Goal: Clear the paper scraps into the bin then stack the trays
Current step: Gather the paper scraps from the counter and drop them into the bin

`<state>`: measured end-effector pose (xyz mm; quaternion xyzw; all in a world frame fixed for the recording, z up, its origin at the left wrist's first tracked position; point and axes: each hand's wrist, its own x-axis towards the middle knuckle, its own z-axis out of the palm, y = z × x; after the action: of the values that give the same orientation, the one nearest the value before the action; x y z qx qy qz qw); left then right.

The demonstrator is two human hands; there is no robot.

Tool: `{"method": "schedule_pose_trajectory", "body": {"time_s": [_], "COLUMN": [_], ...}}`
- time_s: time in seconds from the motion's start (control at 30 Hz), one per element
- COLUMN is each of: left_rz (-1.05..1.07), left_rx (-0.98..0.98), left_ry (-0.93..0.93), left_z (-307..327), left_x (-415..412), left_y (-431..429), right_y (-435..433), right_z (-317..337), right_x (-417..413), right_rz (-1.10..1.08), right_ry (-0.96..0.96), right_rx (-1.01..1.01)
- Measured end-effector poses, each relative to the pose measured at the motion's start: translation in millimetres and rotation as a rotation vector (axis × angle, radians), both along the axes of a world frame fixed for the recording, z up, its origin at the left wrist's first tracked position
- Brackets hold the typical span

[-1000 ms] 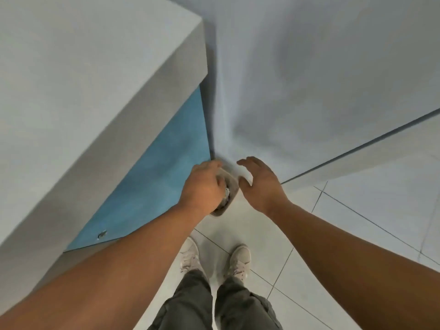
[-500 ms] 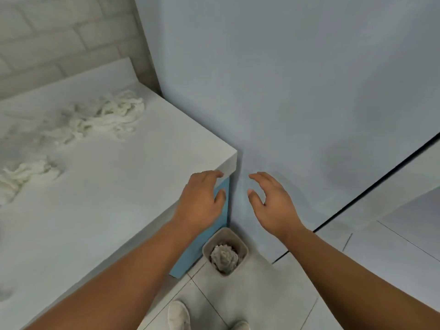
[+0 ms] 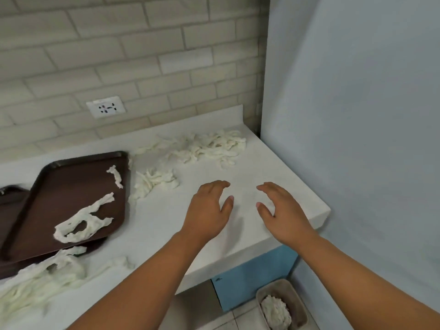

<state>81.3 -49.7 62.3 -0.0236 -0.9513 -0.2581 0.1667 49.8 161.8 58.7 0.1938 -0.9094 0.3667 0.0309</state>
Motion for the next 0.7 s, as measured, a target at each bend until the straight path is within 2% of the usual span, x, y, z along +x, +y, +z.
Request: {"method": "schedule_pose_trajectory", "body": {"time_s": [0.33,0.7], "left_rz": [0.201,0.317], "left_rx": [-0.041,-0.138], "left_ry": [-0.017,-0.100], "left_z": [-19.9,-48.2], "left_x": [-14.3,-29.3], "left_y": [-163.3,-319.6], "right_y": [-163.0,-315.0], "right_z": [-15.5,-38.3], "right_x": [-47.9,-84.5], "right_rz": [0.230,0.332], "right_ry": [-0.036,-0.067], "right_rx": [0.044,0.108]}}
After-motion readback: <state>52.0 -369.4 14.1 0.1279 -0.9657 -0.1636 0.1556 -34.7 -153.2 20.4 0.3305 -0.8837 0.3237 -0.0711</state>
